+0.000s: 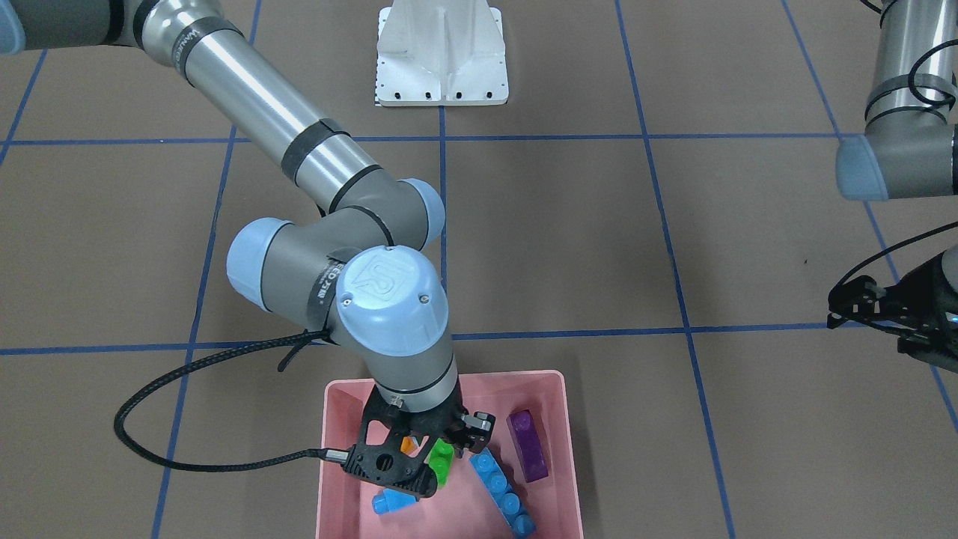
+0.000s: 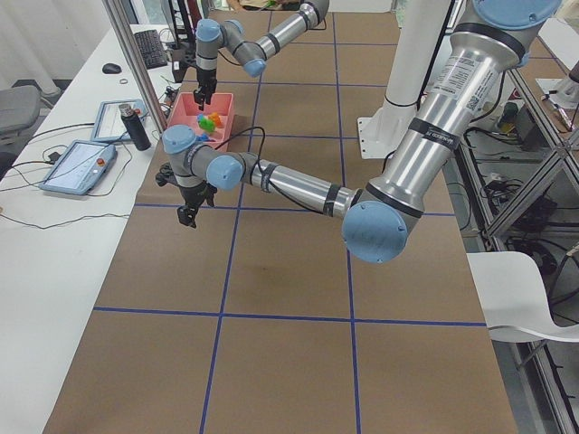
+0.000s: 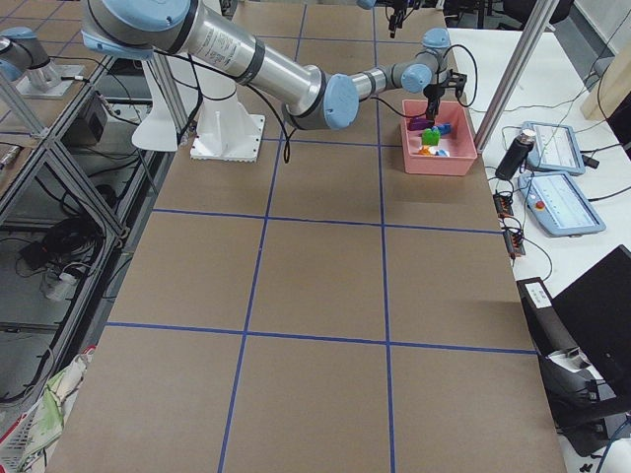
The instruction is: Put all blocks into box
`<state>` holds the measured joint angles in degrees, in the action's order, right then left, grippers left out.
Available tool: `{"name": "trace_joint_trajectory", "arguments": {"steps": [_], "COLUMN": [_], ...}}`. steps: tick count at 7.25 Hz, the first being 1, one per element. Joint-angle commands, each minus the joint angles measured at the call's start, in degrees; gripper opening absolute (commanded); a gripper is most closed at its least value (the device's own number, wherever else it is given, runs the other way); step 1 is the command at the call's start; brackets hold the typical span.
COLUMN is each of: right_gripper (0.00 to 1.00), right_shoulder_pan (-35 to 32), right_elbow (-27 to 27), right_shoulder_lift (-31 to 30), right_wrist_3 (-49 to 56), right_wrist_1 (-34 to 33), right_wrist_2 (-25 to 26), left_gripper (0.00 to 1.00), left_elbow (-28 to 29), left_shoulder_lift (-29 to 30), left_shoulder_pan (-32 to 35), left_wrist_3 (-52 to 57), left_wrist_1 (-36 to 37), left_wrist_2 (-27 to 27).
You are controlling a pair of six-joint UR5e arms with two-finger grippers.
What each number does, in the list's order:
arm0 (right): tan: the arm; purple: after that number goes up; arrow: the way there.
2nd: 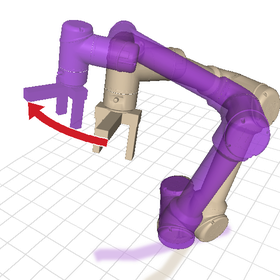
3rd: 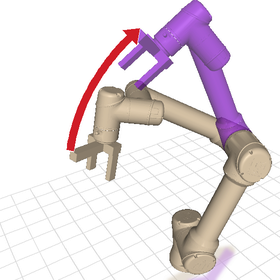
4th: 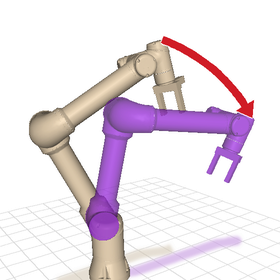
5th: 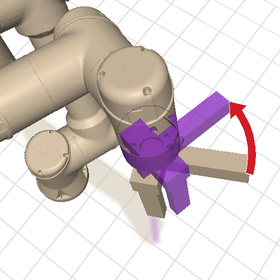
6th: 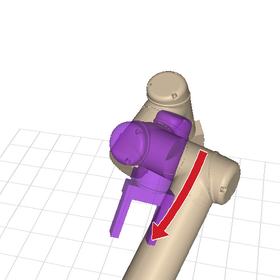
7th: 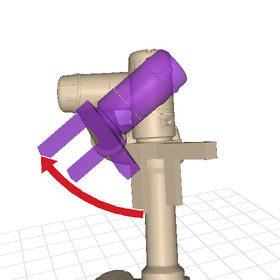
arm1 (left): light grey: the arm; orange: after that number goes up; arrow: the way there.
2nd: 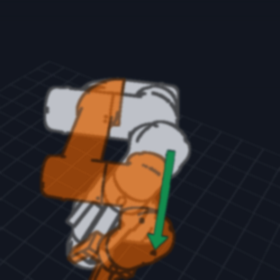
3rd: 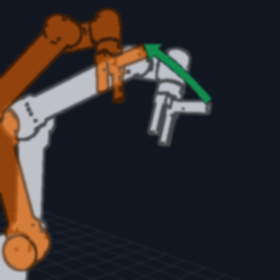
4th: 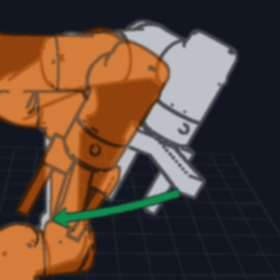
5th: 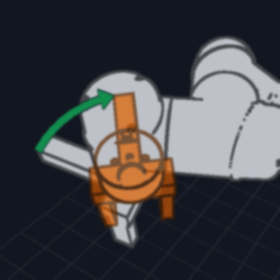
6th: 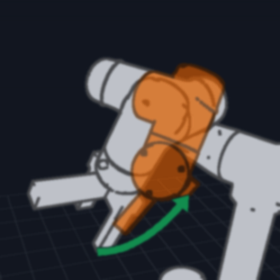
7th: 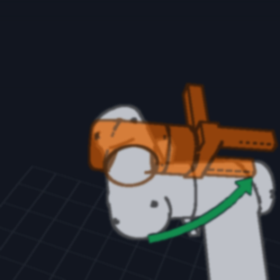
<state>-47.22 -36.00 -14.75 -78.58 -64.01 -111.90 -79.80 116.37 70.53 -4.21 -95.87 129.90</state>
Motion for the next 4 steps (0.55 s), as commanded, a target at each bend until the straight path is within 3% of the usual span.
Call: {"name": "trace_joint_trajectory", "arguments": {"steps": [1,3,4], "right_gripper": [1.00,1.00,1.00], "right_shoulder_pan": [1.9,-1.1,-4.2], "right_elbow": [0.1,0.5,0.1], "right_shoulder_lift": [0.8,-0.3,-1.2], "right_wrist_3": [-0.7,6.7,14.1], "right_wrist_1": [-0.1,-2.8,-8.8], "right_wrist_2": [1.2,0.3,-2.9], "left_gripper": [1.00,1.00,1.00], "left_elbow": [0.0,-0.2,-0.3], "left_shoulder_lift": [0.0,-0.6,-1.4], "left_shoulder_pan": [0.0,0.0,0.4], "left_wrist_3": [0.0,-1.6,-1.8], "left_wrist_1": [0.1,0.1,0.0], "left_wrist_2": [0.0,0.0,-0.1]}}
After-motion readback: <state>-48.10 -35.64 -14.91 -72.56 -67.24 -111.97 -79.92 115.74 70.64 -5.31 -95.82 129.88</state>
